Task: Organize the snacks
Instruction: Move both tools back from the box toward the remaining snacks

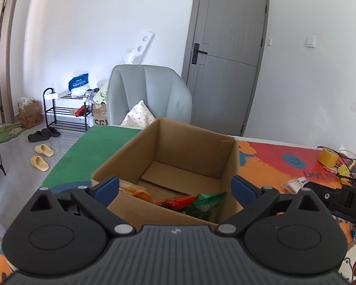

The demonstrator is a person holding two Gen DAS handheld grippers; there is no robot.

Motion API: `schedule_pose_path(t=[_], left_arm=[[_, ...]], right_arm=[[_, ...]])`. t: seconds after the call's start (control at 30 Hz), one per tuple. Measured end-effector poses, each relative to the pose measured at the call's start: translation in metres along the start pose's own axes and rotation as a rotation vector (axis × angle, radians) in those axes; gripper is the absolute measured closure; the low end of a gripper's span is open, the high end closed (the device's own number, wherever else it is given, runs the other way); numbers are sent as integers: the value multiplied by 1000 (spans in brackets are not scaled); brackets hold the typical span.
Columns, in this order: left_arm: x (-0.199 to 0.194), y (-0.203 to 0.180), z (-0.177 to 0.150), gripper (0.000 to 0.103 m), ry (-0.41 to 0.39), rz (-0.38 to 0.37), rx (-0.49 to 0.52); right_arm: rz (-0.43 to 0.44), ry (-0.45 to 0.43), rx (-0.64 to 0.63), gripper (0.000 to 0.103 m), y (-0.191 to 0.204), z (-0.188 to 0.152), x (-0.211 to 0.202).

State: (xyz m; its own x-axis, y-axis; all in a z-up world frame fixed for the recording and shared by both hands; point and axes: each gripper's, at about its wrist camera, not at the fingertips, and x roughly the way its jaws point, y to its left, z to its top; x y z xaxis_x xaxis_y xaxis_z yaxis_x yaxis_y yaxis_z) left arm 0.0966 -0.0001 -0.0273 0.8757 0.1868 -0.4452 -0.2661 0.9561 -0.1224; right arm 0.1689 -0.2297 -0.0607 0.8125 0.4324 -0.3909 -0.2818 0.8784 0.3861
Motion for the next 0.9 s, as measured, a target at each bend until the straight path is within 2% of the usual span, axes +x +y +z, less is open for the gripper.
schedule_pose_path(t=[0.3, 0.8, 0.9], left_arm=[[-3, -28, -10, 3, 24, -53, 44], [-3, -76, -24, 3, 53, -149, 111], [-2, -88, -30, 3, 45, -119, 136]], right_arm=[[-55, -16, 16, 10, -33, 1, -22], [-160, -64, 45, 10, -84, 0, -52], [-179, -71, 50, 10, -96, -1, -56]])
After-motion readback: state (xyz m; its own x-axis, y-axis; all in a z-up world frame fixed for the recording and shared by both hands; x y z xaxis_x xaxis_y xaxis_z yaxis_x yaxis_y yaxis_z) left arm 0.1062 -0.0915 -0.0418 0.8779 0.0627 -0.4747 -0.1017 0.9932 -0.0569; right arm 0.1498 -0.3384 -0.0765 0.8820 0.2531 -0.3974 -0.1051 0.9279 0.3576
